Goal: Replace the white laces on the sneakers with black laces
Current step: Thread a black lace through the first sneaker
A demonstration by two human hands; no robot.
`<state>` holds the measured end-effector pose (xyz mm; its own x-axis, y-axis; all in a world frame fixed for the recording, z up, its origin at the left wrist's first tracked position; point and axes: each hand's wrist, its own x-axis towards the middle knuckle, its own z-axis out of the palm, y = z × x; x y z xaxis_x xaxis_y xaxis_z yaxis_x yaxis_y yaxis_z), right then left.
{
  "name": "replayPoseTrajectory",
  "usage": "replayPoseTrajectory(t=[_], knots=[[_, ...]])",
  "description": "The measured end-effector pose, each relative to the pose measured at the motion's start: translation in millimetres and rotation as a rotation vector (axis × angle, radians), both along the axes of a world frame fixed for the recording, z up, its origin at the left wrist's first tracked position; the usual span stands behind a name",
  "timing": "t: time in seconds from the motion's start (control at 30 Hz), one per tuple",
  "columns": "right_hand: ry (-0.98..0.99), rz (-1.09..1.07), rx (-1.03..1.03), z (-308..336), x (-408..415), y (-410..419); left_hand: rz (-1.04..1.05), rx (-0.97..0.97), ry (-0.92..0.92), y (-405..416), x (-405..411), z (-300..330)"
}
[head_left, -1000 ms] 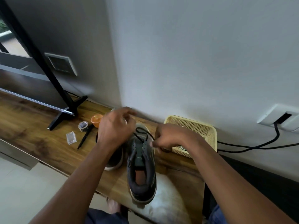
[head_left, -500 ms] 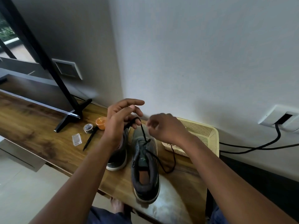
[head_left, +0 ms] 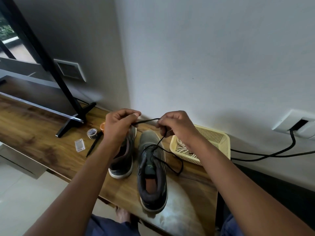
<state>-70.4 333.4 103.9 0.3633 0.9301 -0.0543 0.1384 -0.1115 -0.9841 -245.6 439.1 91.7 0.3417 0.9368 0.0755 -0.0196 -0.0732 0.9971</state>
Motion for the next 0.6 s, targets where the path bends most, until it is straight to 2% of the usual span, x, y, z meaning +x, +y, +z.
replayPoseTrajectory(t=[0.2,0.3,0.37,0.43,0.5,0.6], knots=[[0.217,-0.257,0.031,-1,9,-1,0.07,0.008,0.009,16,-10,-8],[0.233,-0.338,-0.005,-2,10,0,0.116,0.021,0.051,17,-14,-7],[0.094,-0.461,-0.047,-7,13,0,0.177,-0.025,0.018,19,-18,-6],[-0.147,-0.564,-0.106,-12,18,-1,0.238,-0.099,-0.063,21,-22,-2],[-0.287,-0.572,-0.158,-17,23,-4,0.283,-0.178,-0.197,22,-25,3],[-0.345,-0.472,-0.237,-24,27,-3,0.237,-0.246,-0.347,20,-27,7]])
